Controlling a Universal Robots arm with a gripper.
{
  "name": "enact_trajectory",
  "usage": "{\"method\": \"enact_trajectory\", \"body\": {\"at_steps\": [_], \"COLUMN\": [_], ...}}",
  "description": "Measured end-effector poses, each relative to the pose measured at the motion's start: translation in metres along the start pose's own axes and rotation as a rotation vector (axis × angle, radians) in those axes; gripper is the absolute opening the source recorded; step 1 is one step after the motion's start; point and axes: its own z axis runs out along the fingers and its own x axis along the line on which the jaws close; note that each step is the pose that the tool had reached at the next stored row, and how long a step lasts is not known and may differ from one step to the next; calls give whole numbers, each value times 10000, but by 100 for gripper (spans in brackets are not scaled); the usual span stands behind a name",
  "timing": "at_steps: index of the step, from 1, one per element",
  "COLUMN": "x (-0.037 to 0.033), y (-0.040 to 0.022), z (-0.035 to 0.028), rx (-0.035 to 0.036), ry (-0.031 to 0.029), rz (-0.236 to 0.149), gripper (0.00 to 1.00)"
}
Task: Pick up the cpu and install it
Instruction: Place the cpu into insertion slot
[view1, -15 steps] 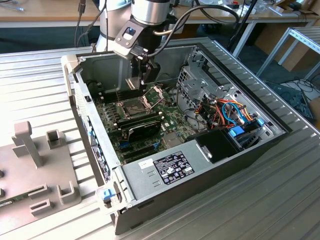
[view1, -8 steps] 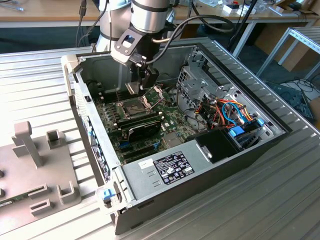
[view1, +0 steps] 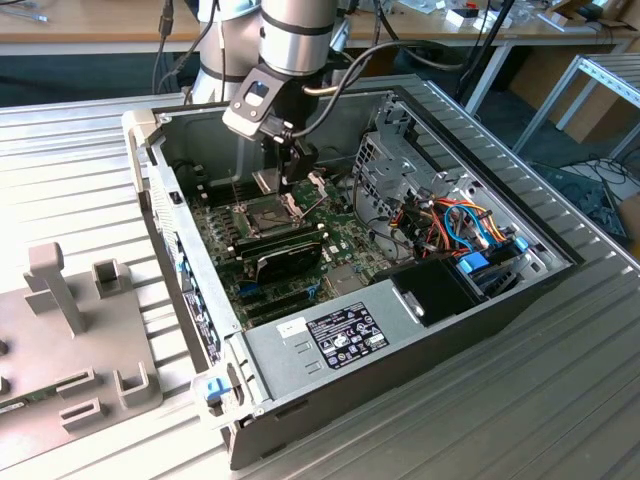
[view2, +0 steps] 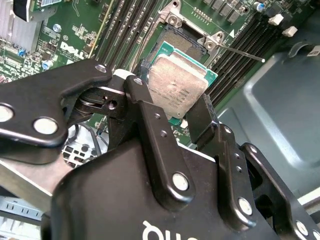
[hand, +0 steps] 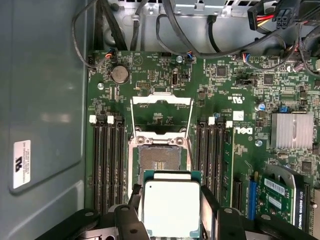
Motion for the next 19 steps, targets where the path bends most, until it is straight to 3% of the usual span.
{"method": "enact_trajectory", "body": {"at_steps": [2, 12, 19], "x": [0, 1, 1], "y": [-1, -1, -3], "z": [20, 30, 92], "rx": [-27, -30, -29], "ry": [0, 4, -17], "rz": [-113, -176, -177], "gripper": [55, 55, 55]}}
